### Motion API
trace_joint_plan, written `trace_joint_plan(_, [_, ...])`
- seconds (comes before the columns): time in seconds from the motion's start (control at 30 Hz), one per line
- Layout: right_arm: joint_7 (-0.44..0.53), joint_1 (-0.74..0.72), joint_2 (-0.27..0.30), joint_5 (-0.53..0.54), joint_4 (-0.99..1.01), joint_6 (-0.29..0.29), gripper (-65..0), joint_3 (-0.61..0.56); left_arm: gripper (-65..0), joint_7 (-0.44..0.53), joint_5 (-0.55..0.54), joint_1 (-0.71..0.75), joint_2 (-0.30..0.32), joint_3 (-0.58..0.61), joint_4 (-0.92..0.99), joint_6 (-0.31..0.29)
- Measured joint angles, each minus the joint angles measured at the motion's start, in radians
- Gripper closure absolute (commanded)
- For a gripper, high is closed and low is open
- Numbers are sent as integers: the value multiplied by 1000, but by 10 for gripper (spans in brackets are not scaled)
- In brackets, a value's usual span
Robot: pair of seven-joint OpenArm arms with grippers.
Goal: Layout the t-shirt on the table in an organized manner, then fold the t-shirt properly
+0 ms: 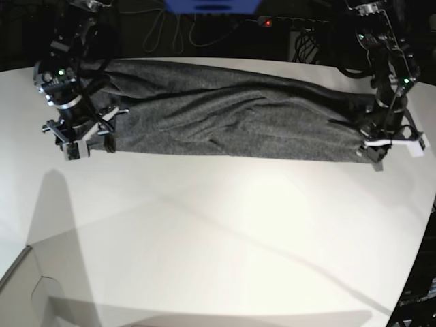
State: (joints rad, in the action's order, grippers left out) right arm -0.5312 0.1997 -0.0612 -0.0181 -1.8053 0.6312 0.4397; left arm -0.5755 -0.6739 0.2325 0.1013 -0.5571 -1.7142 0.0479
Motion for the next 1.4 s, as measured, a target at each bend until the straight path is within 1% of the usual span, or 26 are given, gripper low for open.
trace_joint_plan(0.07, [0,1,0,0,0,0,-356,0,-1,-1,-3,2,-31,-47,25,-48])
trace_joint_plan(0.2, [-6,-6,0,0,0,0,-356,0,-1,-5,3,2,-59,-119,52,-59])
trace_joint_plan(0.3, [-4,-12,0,0,0,0,-356,0,-1,3,3,6,-57,-158,52,-69])
trace_joint_plan(0.4, [-4,-13,0,0,0,0,-356,0,-3,-3,3,14,-58,-183,52,-136])
trace_joint_plan(0.5, [-7,-13,0,0,0,0,-356,0,-4,10,3,9,-55,-194,79,-163])
trace_joint_plan(0.67, [-7,-13,0,0,0,0,-356,0,-5,0,2,0,-58,-193,150,-164])
trace_joint_plan(0.87, [-7,-7,0,0,0,0,-356,0,-7,3,-4,-1,-57,-193,155,-164])
trace_joint_plan(0.9, [-8,-5,3,0,0,0,-356,0,-19,3,-5,-1,-57,-193,155,-164])
trace_joint_plan(0.97, [-7,-5,10,0,0,0,-356,0,-66,3,-5,-1,-57,-193,155,-164])
trace_joint_plan(1.03, [-7,-5,11,0,0,0,-356,0,-143,2,-5,0,-57,-193,153,-164])
trace_joint_plan(1.13, [-7,-5,11,0,0,0,-356,0,-274,-4,-3,8,-58,-193,129,-164])
trace_joint_plan(1.23, [-7,-5,11,0,0,0,-356,0,-366,0,-5,39,-76,-193,60,-165])
trace_joint_plan(1.3, [-6,-5,11,0,0,0,-356,0,-405,-5,-5,59,-83,-193,18,-165])
trace_joint_plan(1.4, [-7,-5,11,0,1,0,-356,0,-412,-3,-5,62,-85,-194,-11,-164])
